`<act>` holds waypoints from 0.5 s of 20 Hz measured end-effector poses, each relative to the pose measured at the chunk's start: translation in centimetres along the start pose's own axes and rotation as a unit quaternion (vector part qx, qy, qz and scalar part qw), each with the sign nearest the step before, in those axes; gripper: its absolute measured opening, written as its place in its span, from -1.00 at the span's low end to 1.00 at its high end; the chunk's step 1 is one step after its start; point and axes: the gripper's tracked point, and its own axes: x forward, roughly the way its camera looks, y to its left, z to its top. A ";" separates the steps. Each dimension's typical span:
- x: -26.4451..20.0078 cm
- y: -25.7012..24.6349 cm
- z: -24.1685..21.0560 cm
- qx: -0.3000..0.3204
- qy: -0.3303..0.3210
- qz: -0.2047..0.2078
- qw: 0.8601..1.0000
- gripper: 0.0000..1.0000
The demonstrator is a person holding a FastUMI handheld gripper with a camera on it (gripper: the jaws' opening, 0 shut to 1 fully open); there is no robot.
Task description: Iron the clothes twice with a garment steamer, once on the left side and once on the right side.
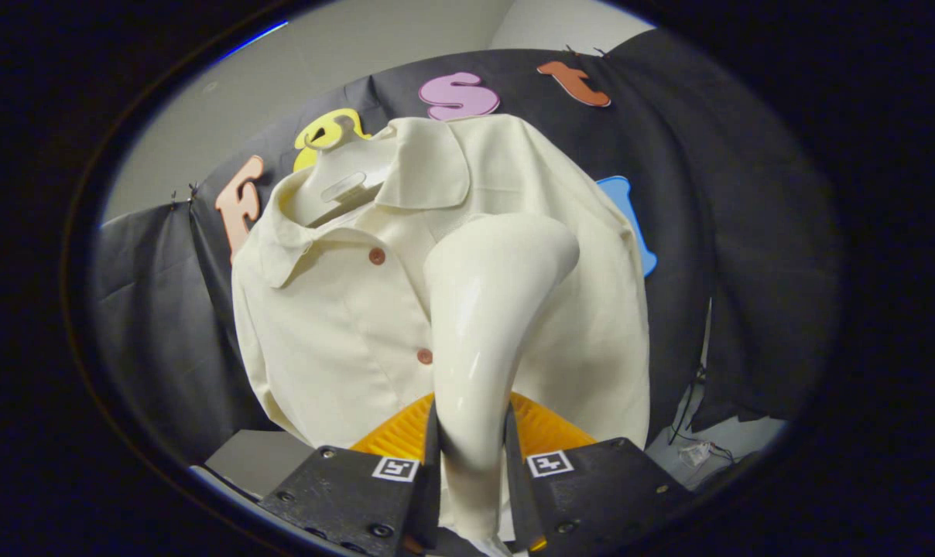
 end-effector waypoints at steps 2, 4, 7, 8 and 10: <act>0.1 -0.2 -0.7 0.012 0.005 0.004 1.000 -0.27; 0.0 -0.9 -2.0 0.015 0.016 0.002 1.000 -0.27; -0.2 -1.9 -4.5 0.016 0.042 0.009 0.999 -0.27; -0.3 -2.3 -5.2 0.016 0.050 0.012 0.999 -0.27; -0.4 -3.3 -6.5 0.009 0.066 0.010 0.998 -0.27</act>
